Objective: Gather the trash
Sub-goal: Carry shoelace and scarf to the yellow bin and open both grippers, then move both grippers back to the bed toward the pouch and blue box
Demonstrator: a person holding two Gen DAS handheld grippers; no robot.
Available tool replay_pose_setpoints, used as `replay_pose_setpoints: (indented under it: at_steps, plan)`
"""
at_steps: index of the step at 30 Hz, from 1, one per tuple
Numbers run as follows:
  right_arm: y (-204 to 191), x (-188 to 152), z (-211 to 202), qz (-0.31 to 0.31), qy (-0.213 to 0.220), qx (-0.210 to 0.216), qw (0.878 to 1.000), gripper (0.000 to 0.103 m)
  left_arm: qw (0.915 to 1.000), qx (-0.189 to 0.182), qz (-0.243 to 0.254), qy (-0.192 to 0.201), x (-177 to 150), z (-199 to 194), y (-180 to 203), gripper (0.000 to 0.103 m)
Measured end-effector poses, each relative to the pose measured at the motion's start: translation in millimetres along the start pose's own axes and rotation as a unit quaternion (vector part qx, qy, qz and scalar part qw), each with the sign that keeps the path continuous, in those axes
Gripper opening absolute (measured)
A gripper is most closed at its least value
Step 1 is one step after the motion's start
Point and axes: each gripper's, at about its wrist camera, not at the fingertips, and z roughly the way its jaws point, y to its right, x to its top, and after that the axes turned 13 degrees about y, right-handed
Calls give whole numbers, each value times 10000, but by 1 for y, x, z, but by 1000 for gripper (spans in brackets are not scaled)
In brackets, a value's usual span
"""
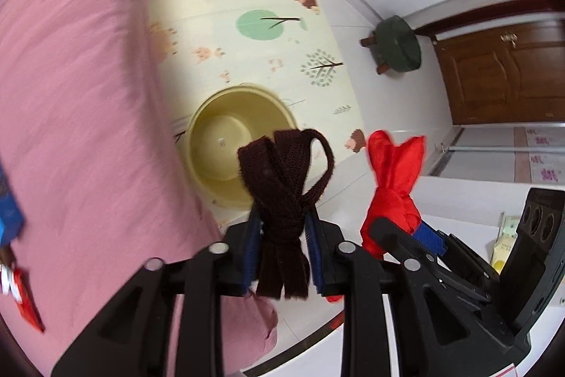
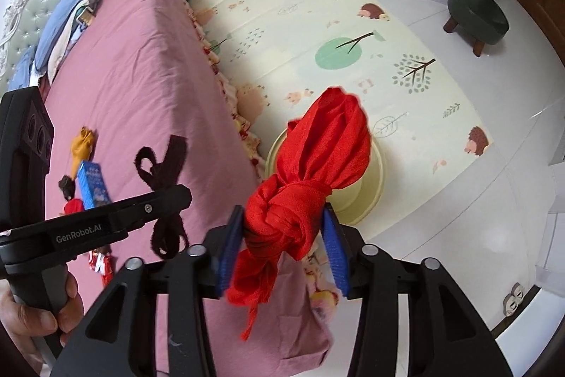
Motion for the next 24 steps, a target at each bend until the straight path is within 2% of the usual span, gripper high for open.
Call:
replay_pose_setpoints:
  at_steps: [2, 3, 4, 9, 12, 17, 24]
  plan:
    - [10, 9, -4, 126, 151, -77, 9998, 63, 9995, 255, 152, 67, 8, 5, 6, 84]
    - [14, 13, -5, 161, 204, -105, 9996, 63, 9987, 441, 248, 104, 12, 7, 8, 84]
    - [19, 18, -6, 172, 215, -170, 9995, 63, 9985, 450, 280, 120, 16, 8, 9, 84]
    - [24, 27, -10, 281, 342, -239, 9987, 63, 9992, 323, 190, 134, 21, 0, 3, 85]
    - [18, 28, -11, 300, 338, -141, 9989, 63, 9991, 332, 139, 234, 20, -11, -5, 85]
    - [-13, 27, -8, 47, 261, -29, 9996, 63, 9986, 399, -3, 340, 15, -30, -24, 85]
    - [-75, 17, -12, -332, 222, 329, 9987, 63, 9962, 532, -325, 605, -2, -72, -71, 85]
